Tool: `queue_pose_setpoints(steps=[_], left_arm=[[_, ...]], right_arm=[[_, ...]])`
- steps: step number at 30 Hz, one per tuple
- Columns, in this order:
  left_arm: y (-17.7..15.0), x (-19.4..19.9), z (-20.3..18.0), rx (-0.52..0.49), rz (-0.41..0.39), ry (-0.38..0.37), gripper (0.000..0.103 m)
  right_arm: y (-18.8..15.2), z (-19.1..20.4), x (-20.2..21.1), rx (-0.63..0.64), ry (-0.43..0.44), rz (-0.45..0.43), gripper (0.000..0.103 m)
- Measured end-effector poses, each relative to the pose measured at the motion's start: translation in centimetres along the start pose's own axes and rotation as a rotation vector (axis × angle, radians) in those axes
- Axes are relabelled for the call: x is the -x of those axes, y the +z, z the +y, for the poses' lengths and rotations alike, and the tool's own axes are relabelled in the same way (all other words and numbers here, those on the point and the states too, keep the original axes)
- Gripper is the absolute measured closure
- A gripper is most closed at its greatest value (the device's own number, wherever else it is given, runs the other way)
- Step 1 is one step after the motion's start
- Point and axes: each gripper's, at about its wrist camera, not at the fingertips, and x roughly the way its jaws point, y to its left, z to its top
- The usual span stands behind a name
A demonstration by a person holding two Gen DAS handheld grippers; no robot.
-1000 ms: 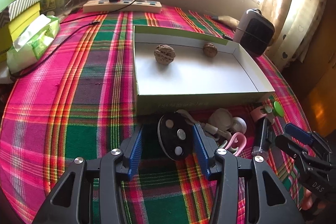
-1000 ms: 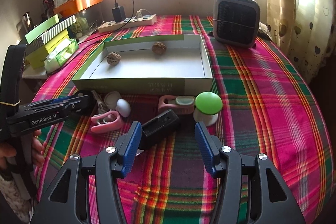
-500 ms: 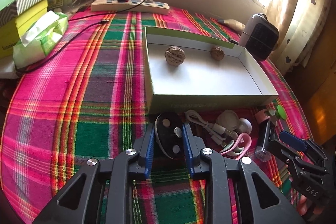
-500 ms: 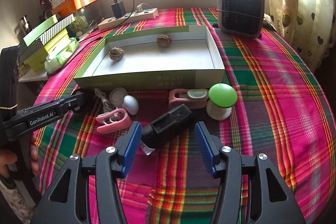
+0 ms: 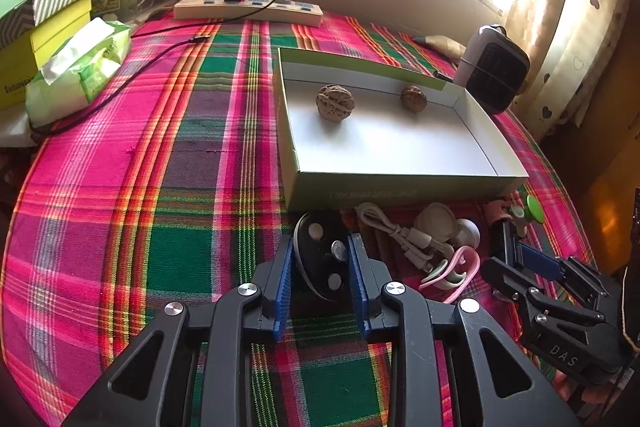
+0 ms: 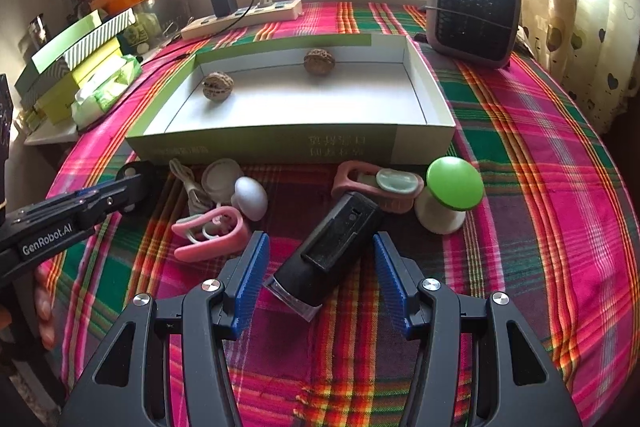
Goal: Organize objects
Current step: 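Grasp the black dotted oval case with the left gripper while the right gripper approaches the flashlight, then close the right gripper around the black flashlight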
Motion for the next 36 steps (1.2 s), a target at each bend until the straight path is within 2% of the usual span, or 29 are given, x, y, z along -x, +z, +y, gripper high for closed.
queue_pose_setpoints(steps=[12,20,21,25,28,36], left_arm=[[0.0,-0.2,-0.2,-0.015,0.008,0.003,0.076],[0.0,-0.2,-0.2,-0.014,0.011,0.006,0.075],[0.0,-0.2,-0.2,-0.012,0.012,0.007,0.075],[0.1,-0.3,-0.2,0.003,0.014,0.017,0.075],[0.1,-0.3,-0.2,0.01,0.012,0.019,0.076],[0.1,-0.3,-0.2,0.025,0.012,0.024,0.077]], right_arm=[[-0.7,-1.5,0.6,0.027,-0.073,0.0,0.049],[-0.2,-1.5,0.3,0.039,-0.069,-0.009,0.049],[-0.2,-1.5,0.3,0.039,-0.066,-0.009,0.05],[-0.3,-1.4,0.4,0.049,-0.048,-0.013,0.067],[-0.4,-1.2,0.4,0.06,-0.037,-0.015,0.073],[-0.6,-1.5,0.5,0.06,-0.022,-0.019,0.074]])
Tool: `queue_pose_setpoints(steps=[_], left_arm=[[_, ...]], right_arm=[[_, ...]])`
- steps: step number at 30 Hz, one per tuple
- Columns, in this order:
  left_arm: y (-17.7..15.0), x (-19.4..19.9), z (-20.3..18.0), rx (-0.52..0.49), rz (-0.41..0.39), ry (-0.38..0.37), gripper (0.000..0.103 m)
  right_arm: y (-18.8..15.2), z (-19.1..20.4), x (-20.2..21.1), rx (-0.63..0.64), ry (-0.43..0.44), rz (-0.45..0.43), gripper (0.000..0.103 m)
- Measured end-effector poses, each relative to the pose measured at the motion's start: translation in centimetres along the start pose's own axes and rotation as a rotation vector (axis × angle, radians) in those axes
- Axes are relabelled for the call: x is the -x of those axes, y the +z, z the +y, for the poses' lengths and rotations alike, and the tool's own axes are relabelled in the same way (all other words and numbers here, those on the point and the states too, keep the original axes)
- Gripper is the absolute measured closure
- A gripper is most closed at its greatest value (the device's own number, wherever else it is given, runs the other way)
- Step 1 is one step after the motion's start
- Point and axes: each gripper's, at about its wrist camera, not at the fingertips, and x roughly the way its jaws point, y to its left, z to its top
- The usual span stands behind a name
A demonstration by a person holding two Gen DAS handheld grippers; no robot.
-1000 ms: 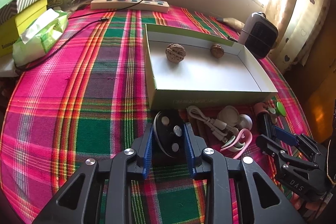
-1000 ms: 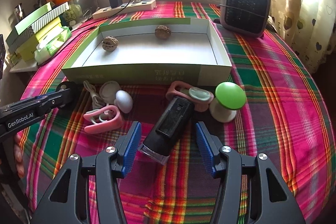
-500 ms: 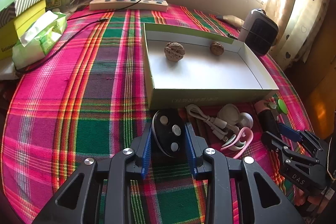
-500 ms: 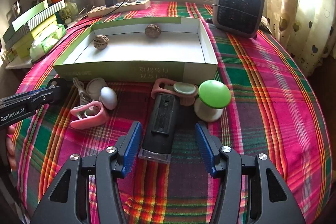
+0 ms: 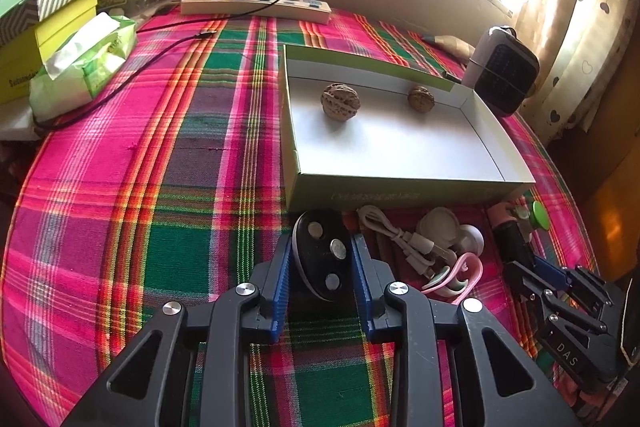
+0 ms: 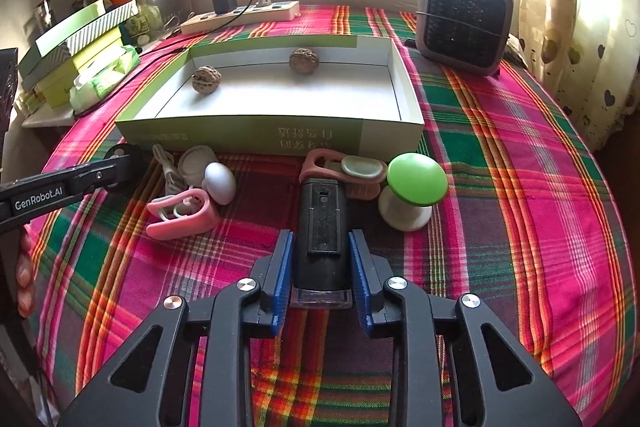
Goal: Organize objects
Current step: 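Close the right gripper around the black flashlight, then carry the oval case and flashlight into the box lid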
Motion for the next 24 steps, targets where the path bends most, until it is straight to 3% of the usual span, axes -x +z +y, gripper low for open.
queue_pose_setpoints(steps=[24], left_arm=[[-0.3,1.1,0.0,-0.018,-0.033,0.02,0.079]], right_arm=[[-0.1,0.3,0.8,0.018,0.038,-0.017,0.074]])
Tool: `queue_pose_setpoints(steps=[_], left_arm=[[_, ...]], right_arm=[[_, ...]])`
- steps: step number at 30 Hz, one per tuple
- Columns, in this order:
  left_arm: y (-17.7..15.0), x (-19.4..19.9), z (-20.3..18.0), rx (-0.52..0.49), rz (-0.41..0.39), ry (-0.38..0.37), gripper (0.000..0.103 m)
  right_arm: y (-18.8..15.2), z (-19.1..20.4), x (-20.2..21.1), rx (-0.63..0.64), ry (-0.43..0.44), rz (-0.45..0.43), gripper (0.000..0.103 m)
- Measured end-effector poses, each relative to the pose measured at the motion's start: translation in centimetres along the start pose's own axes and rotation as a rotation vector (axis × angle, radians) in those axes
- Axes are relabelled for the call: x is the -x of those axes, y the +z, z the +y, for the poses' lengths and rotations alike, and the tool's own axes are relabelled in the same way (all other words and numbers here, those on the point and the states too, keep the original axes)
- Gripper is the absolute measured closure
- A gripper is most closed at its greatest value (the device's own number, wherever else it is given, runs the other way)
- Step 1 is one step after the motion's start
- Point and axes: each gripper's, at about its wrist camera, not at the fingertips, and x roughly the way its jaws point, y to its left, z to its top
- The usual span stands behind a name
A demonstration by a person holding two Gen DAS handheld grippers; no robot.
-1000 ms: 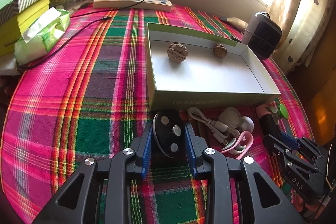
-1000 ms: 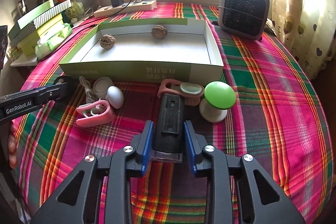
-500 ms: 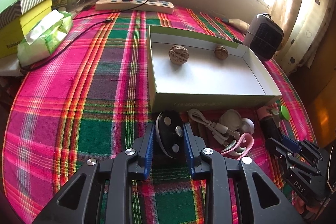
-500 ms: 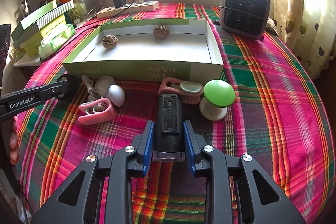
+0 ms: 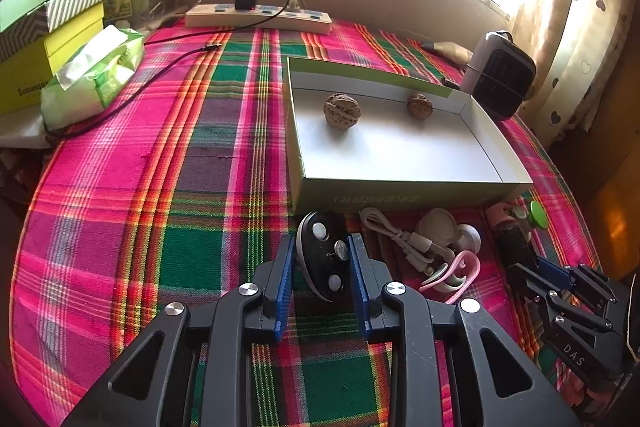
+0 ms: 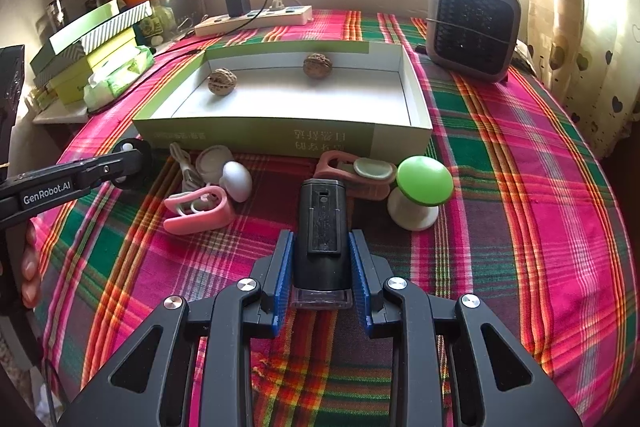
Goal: Organize objects
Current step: 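Carry the oval case and flashlight into the box lid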
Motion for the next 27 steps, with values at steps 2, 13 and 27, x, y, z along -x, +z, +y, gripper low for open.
queue_pose_setpoints(steps=[2,13,27], left_arm=[[0.0,0.1,-0.1,-0.001,-0.003,-0.002,0.079],[0.8,2.0,-0.9,-0.02,-0.033,-0.018,0.079],[3.5,2.1,-2.9,-0.076,-0.051,-0.055,0.079]], right_arm=[[0.1,0.1,0.2,0.002,0.003,-0.006,0.074],[1.2,0.4,1.4,0.014,0.018,-0.037,0.074],[4.2,-0.2,1.9,0.021,0.032,-0.052,0.074]])
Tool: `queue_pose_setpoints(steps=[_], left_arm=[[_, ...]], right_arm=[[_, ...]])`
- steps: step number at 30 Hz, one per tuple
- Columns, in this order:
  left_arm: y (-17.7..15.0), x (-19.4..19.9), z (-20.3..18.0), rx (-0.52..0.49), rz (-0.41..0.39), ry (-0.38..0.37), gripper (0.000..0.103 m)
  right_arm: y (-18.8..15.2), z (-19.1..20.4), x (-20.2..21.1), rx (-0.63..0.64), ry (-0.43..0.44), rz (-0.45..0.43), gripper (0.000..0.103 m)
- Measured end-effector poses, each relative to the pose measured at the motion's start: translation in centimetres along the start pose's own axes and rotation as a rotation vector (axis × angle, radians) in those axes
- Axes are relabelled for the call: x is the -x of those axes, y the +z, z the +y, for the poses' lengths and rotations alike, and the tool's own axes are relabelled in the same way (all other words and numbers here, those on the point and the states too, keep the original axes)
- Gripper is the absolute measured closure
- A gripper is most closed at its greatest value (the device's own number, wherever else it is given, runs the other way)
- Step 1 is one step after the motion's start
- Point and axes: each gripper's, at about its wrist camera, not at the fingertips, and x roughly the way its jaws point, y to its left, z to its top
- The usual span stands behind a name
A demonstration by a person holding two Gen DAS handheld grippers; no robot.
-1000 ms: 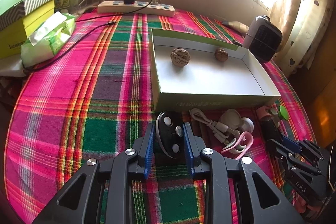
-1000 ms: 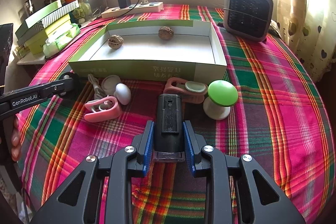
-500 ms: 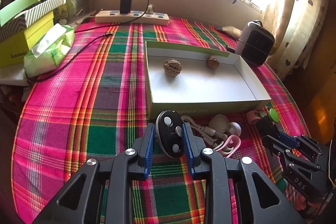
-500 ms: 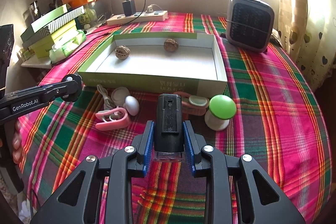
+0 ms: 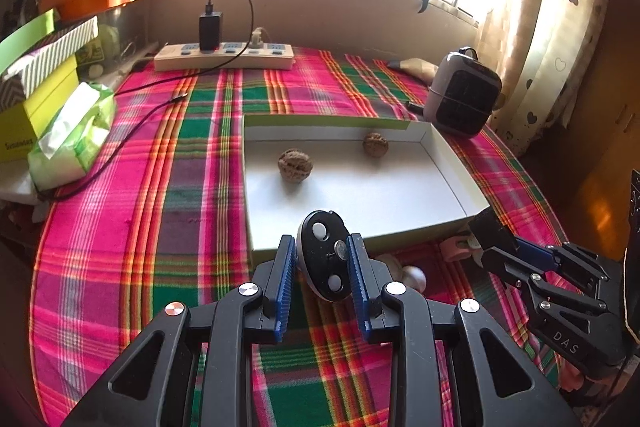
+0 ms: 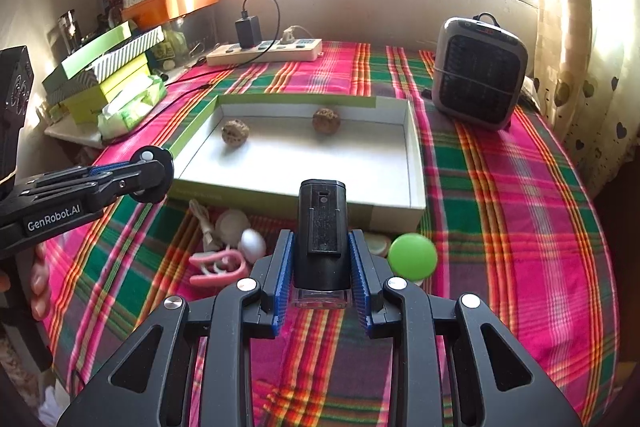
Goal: Organize objects
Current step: 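Carry the oval case and flashlight into the box lid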
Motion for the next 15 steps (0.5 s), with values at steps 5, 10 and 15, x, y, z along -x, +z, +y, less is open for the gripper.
queue_pose_setpoints(steps=[5,10,15], left_arm=[[1.4,-1.0,-0.8,-0.023,0.004,-0.017,0.079],[2.8,-2.5,-1.4,-0.035,0.017,-0.033,0.079],[4.3,-4.1,-1.9,-0.052,0.032,-0.039,0.079]], right_arm=[[1.6,-0.6,-0.6,0.004,0.0,0.005,0.074],[3.4,-1.6,-1.8,0.001,0.0,0.021,0.074],[5.1,-2.6,-3.3,0.004,-0.017,0.035,0.074]])
